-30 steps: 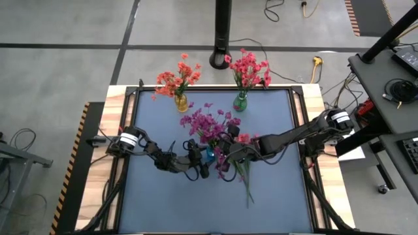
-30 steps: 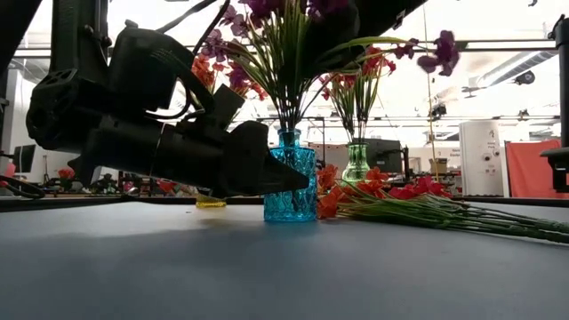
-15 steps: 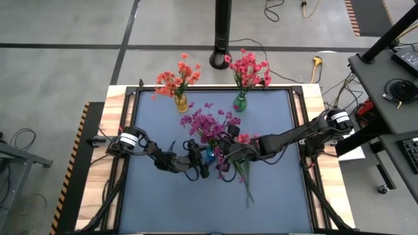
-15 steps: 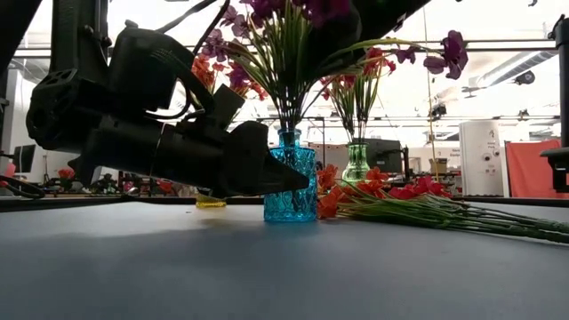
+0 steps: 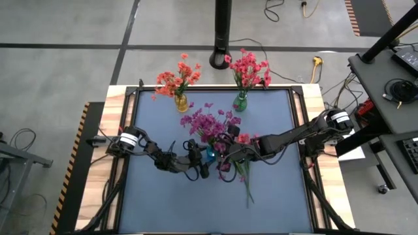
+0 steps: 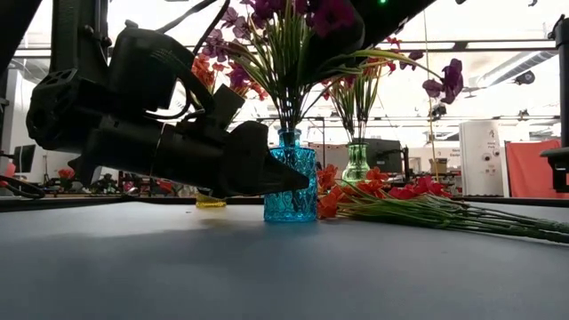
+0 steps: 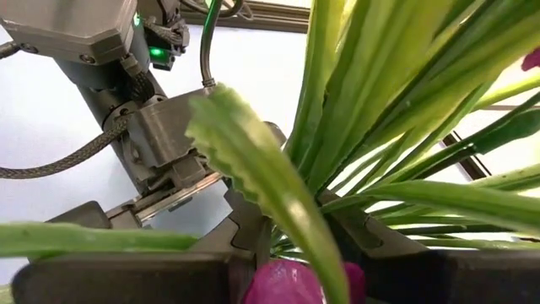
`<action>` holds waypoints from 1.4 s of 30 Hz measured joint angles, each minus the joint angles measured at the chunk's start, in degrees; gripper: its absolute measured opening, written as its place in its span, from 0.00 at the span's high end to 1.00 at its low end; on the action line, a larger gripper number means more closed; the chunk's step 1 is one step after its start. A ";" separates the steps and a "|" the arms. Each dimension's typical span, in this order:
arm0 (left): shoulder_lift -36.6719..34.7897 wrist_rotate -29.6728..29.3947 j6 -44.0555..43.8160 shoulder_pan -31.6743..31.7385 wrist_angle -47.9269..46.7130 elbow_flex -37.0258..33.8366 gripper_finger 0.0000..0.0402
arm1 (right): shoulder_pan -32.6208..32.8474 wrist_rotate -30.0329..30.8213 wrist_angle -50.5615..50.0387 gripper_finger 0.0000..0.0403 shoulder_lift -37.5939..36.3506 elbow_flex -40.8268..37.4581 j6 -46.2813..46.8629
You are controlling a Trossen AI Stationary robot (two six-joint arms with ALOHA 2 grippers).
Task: Sort flowers into vase by color
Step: Put the violet flower into the blue vase
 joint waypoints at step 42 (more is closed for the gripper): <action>-0.02 0.31 0.00 0.00 0.03 0.00 0.30 | 1.29 0.28 -0.02 0.49 -1.83 -0.09 2.63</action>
